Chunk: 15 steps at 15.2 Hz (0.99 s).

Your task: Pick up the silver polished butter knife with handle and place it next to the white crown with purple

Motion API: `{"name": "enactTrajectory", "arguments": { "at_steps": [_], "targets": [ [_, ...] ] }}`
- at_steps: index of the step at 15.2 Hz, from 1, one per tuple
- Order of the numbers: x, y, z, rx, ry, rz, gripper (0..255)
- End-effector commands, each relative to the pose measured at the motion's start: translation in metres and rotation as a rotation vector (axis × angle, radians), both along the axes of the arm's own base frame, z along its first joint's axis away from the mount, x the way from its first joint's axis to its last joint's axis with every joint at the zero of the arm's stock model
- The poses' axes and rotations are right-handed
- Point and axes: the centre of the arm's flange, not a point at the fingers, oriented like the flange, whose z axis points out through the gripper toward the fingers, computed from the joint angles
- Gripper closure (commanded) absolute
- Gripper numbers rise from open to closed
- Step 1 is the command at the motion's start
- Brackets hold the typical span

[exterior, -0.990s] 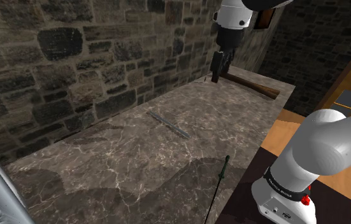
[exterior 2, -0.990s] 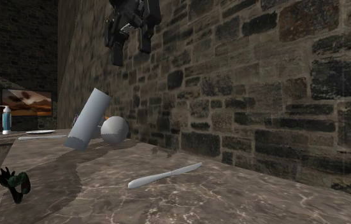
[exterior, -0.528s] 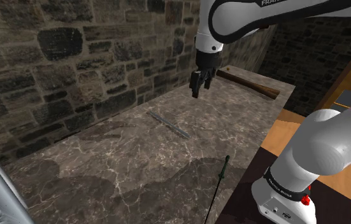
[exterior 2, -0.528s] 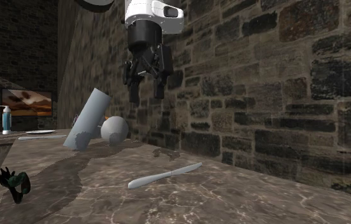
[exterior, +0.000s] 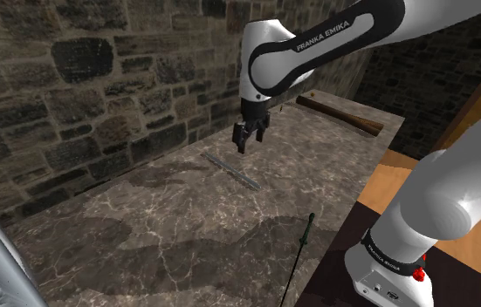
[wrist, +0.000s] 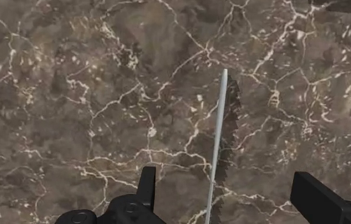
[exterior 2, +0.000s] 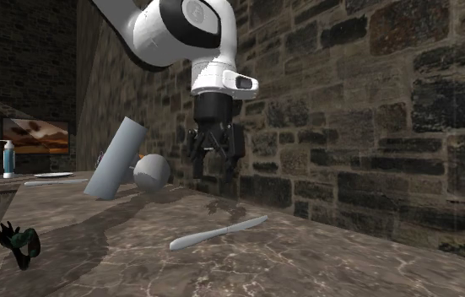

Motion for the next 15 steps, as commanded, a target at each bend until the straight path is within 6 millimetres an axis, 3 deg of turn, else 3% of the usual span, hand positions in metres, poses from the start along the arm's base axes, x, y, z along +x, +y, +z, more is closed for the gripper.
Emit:
{"name": "enactTrajectory", "arguments": {
  "at_steps": [1, 5, 12, 15],
  "targets": [
    [0.011, 0.009, -0.022, 0.006, 0.005, -0.013, 0],
    [0.034, 0.02, -0.058, 0.015, 0.014, -0.033, 0],
    [0.032, 0.02, -0.098, 0.015, 0.014, -0.033, 0],
    [0.032, 0.02, -0.098, 0.015, 0.014, -0.033, 0]
  ]
}}
